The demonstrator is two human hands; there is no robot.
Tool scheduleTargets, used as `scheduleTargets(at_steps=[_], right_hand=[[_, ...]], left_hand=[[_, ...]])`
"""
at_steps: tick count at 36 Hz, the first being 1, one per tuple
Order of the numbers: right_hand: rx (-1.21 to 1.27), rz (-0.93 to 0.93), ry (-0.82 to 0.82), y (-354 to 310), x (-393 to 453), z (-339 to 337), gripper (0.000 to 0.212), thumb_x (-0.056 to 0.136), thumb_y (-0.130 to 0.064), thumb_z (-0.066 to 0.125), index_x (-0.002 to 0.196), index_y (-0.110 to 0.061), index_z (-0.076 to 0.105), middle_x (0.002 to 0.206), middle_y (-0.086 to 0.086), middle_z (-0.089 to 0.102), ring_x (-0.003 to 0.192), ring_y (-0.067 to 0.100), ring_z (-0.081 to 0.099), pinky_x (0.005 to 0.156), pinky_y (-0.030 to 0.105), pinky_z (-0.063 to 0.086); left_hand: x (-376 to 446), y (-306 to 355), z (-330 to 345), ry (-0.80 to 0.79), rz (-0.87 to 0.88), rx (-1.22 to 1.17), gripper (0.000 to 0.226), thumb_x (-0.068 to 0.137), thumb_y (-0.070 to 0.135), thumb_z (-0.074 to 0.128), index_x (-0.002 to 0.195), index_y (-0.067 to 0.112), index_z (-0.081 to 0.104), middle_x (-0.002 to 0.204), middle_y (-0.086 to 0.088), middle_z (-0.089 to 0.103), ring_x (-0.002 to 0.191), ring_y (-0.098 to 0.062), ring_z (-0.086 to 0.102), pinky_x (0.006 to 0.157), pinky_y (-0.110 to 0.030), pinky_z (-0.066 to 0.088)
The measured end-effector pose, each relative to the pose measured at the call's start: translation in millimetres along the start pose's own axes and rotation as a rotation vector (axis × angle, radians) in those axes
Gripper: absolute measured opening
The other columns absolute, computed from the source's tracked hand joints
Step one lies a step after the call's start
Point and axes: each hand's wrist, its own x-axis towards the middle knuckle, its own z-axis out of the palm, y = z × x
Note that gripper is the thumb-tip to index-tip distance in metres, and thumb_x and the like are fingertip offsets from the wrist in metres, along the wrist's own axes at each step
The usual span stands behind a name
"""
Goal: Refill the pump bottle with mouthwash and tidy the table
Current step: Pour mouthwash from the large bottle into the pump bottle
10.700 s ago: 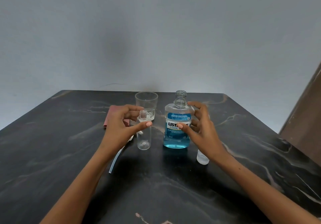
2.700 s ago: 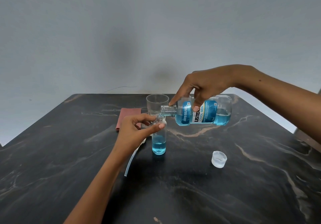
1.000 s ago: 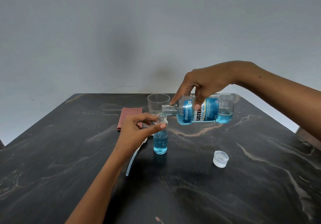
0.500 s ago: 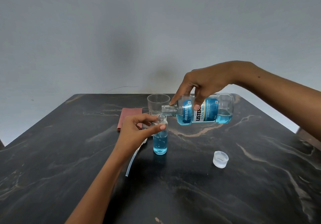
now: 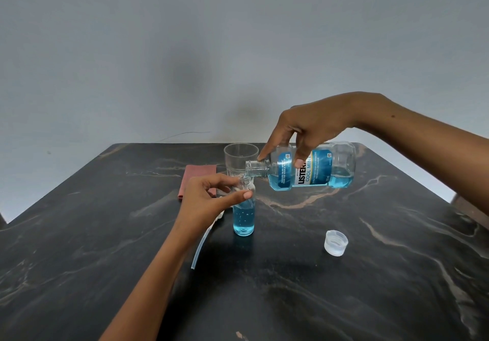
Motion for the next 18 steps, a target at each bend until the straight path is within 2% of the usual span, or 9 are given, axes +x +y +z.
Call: scheduleTargets(at_steps=[2,6,12,15,18], right_hand=[[-0.005,0.005,-0.001,0.5,0.4,-0.2,0.053,0.082,-0.002,0.070,0.132,-0.012,0.055,0.126,0.009,0.064,0.109,0.020,0.066,0.080,0.028,0.059],[-0.038,0.020,-0.013,-0.6,0.2,-0.7,0.053,0.081,-0.004,0.071,0.131,-0.017,0.056,0.127,0.010,0.064,0.111,0.023,0.065,0.083,0.044,0.058],[-0.038,0.025,-0.025,-4.1,-1.3,-0.5,0.053,0.081,-0.003,0.071,0.130,-0.018,0.056,0.125,0.012,0.065,0.110,0.026,0.065,0.084,0.051,0.056],[-0.040,0.026,-0.019,-6.3,-2.1,-0.7,0.053,0.081,-0.001,0.070,0.131,-0.013,0.057,0.125,0.010,0.065,0.111,0.026,0.065,0.085,0.052,0.056],[-0.031,0.027,-0.020,-7.8,-2.9,-0.8,0.053,0.081,0.000,0.070,0.130,-0.012,0.057,0.125,0.010,0.065,0.110,0.026,0.065,0.083,0.053,0.056]], left_hand=[[0.3,0.1,0.1,-0.003,0.001,-0.002,0.021,0.068,0.028,0.082,0.088,0.024,0.076,0.085,0.006,0.074,0.081,-0.016,0.069,0.078,-0.037,0.058],[0.7,0.0,0.5,0.013,0.006,-0.004,0.019,0.067,0.027,0.083,0.084,0.029,0.075,0.079,0.011,0.073,0.074,-0.010,0.066,0.069,-0.027,0.053],[0.8,0.0,0.1,0.004,0.009,-0.001,0.019,0.066,0.030,0.082,0.084,0.030,0.074,0.081,0.010,0.074,0.079,-0.016,0.068,0.073,-0.031,0.057],[0.4,0.4,0.1,0.008,0.013,0.000,0.028,0.061,0.039,0.080,0.086,0.028,0.075,0.081,0.009,0.074,0.079,-0.017,0.067,0.071,-0.030,0.056],[0.8,-0.2,0.1,0.009,0.005,0.007,0.030,0.064,0.035,0.081,0.090,0.023,0.076,0.085,0.005,0.074,0.081,-0.019,0.068,0.076,-0.035,0.057]])
